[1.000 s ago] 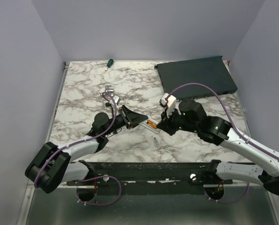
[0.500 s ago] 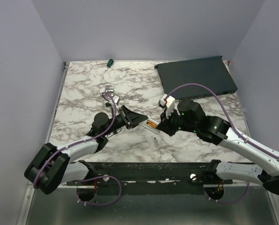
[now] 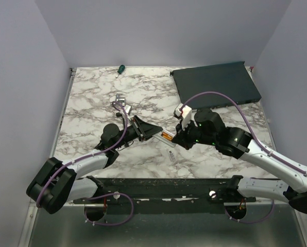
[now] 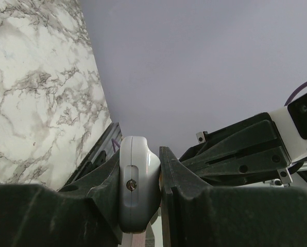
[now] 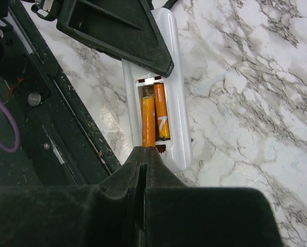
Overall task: Load the batteries into the remote control
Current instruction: Load the battery into the remote control.
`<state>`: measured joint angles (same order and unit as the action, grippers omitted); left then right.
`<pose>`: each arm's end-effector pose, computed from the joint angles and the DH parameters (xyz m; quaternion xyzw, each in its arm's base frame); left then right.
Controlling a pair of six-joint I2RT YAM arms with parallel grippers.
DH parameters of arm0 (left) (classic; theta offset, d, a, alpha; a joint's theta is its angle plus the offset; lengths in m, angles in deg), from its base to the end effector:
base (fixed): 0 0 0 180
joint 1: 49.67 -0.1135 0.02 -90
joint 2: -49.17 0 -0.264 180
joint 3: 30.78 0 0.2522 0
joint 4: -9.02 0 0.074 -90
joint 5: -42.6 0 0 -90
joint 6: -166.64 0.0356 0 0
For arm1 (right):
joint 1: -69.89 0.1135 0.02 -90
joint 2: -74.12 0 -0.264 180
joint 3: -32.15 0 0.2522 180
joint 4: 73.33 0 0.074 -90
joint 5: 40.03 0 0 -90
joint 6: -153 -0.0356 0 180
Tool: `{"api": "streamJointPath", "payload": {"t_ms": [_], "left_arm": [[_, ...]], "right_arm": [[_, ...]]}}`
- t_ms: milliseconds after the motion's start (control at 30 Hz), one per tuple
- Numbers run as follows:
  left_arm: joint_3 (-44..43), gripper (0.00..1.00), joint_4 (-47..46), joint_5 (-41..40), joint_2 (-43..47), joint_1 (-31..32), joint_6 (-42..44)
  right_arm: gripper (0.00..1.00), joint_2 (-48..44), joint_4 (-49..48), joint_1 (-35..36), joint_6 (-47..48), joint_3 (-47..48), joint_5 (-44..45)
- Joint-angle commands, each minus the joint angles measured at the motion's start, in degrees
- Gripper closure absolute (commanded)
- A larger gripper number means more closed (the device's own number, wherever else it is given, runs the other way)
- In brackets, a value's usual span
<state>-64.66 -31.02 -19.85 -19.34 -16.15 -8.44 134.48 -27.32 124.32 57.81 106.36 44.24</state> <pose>0.1876 -0.1440 0.2258 -0.1257 0.6651 -0.6995 0.2290 0.1291 0.1867 0.3451 -0.3862 0.7847 0.2781 0.3973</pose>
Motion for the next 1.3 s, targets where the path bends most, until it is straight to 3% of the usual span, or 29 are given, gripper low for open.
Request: {"api": "streamJointPath", "payload": {"t_ms": [0, 1267], "left_arm": [[-0.9, 1.0, -1.0, -0.7, 1.2, 0.4, 0.7], [-0.8, 1.0, -1.9, -0.7, 0.6, 0.4, 0.3]], "right_arm": [[0.99, 0.5, -1.3, 0.4, -0.8, -0.4, -1.5], [0.99, 2.7, -5.9, 0.4, 0.1, -0.4, -2.8]]}}
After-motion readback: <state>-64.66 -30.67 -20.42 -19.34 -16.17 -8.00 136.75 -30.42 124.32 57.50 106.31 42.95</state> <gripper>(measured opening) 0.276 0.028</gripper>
